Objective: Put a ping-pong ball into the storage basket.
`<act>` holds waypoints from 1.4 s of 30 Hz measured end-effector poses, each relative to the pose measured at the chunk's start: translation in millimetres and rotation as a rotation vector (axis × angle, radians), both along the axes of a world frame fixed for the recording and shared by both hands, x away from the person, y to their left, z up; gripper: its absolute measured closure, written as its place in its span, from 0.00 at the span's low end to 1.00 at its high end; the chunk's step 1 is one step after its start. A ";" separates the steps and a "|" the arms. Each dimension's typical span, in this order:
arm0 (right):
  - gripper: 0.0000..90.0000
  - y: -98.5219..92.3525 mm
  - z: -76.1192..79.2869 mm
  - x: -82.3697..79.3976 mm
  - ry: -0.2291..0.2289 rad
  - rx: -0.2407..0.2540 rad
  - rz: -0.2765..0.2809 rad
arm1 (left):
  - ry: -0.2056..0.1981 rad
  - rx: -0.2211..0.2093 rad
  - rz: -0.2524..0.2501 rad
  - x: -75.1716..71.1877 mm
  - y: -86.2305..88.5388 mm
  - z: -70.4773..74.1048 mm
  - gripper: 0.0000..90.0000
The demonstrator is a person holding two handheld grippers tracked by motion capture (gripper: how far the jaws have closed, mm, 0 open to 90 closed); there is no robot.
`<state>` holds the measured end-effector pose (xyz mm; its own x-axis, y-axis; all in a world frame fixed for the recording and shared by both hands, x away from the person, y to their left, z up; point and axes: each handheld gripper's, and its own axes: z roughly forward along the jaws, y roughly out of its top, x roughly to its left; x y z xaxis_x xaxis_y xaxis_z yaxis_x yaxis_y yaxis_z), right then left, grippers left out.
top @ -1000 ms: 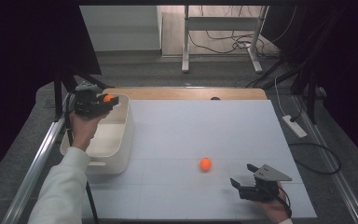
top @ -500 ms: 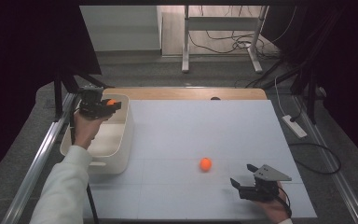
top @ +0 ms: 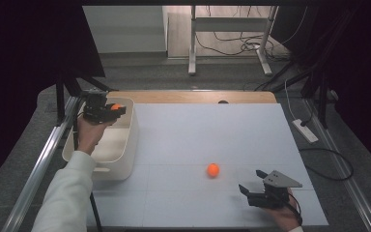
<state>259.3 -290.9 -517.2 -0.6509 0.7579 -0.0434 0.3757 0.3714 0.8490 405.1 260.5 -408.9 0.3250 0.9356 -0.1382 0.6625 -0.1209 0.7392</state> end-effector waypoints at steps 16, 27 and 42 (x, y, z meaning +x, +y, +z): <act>0.16 0.1 0.0 -0.3 -0.004 0.004 0.005 | -0.108 -0.074 -0.043 -13.4 -4.2 11.4 0.19; 0.16 -0.8 0.6 -0.5 -0.008 0.008 -0.002 | -0.138 -0.109 -0.055 -26.7 -7.7 16.3 0.16; 0.16 -5.2 2.4 2.1 -0.020 0.021 -0.026 | -0.186 -0.153 -0.150 -51.1 -27.2 31.3 0.15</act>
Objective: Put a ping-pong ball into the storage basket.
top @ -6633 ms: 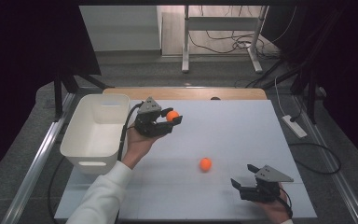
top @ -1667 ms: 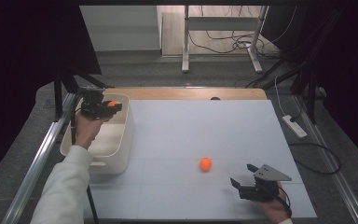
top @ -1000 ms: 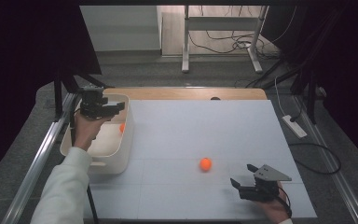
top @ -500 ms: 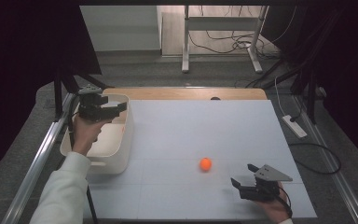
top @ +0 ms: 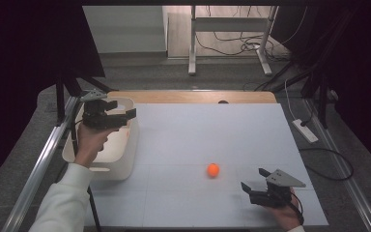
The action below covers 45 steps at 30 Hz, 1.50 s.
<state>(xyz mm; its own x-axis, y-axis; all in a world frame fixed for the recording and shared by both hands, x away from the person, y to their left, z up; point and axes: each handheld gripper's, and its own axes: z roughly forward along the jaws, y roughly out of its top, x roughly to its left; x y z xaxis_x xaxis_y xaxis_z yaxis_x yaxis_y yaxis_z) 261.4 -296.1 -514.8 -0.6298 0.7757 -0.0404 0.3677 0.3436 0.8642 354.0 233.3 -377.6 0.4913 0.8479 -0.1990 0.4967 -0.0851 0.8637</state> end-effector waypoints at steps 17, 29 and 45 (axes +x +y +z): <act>0.16 3.5 0.4 -0.3 -0.001 -0.005 0.001 | -0.056 -0.028 -0.104 -21.0 -31.9 8.2 0.14; 0.16 2.2 0.0 -0.6 -0.002 -0.007 0.005 | -0.039 -0.051 -0.147 -21.9 -48.1 6.0 0.13; 0.16 3.5 -0.7 0.7 0.005 -0.005 0.010 | -0.023 -0.020 -0.231 -25.8 -80.6 0.3 0.12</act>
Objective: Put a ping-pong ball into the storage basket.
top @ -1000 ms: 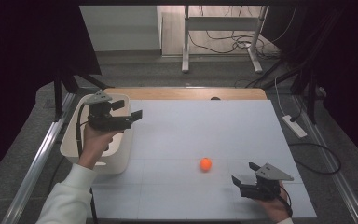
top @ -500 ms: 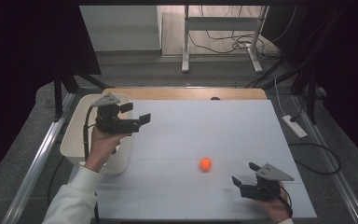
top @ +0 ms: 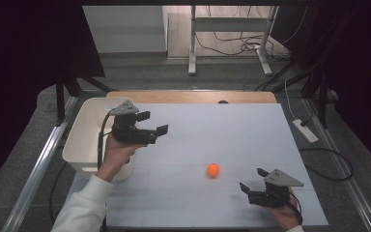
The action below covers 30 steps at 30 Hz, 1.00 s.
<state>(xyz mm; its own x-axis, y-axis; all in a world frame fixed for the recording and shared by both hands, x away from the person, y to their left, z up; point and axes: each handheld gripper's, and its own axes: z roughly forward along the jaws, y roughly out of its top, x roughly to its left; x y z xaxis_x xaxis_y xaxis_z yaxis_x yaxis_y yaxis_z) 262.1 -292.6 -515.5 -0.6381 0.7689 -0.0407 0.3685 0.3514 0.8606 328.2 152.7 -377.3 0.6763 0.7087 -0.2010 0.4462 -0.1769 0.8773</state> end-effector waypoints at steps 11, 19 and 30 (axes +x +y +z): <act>0.16 1.7 0.7 -1.2 -0.007 -0.003 0.010 | 0.018 0.022 -0.062 -1.6 -18.8 -10.6 0.12; 0.16 3.8 1.0 -2.0 -0.006 -0.003 0.019 | 0.006 0.031 -0.109 -11.7 -34.4 -10.8 0.12; 0.16 1.3 0.6 -1.5 -0.008 -0.008 0.018 | 0.023 0.042 -0.147 -7.0 -47.0 -21.5 0.12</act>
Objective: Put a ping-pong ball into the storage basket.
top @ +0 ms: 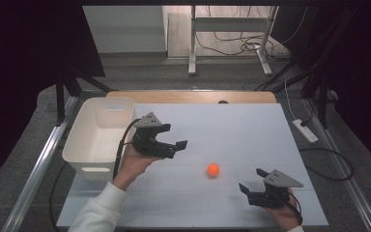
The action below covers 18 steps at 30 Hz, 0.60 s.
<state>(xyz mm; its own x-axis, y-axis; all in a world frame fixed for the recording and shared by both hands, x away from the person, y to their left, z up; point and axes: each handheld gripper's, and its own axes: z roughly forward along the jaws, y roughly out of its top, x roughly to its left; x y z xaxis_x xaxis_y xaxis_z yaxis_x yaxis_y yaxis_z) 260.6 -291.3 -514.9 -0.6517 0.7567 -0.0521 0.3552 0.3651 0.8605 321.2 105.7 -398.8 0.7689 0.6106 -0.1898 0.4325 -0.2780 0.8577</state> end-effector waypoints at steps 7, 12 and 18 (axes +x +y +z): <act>0.16 -0.6 -1.1 1.0 0.001 -0.005 -0.005 | 0.006 -0.010 -0.042 3.1 -13.7 -8.3 0.13; 0.16 -0.7 -1.1 0.5 0.000 -0.007 -0.005 | 0.018 -0.005 -0.060 5.4 -22.8 -14.3 0.13; 0.16 -0.2 -0.9 0.7 -0.001 -0.005 -0.002 | 0.029 0.010 -0.081 7.1 -33.4 -19.4 0.13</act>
<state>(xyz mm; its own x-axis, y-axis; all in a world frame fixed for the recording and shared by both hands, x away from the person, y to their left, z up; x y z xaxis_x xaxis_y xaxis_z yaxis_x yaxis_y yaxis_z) 261.3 -291.5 -515.8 -0.6502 0.7577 -0.0565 0.3547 0.3685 0.8593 328.3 72.3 -418.2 0.8102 0.5483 -0.2071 0.4330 -0.3218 0.8420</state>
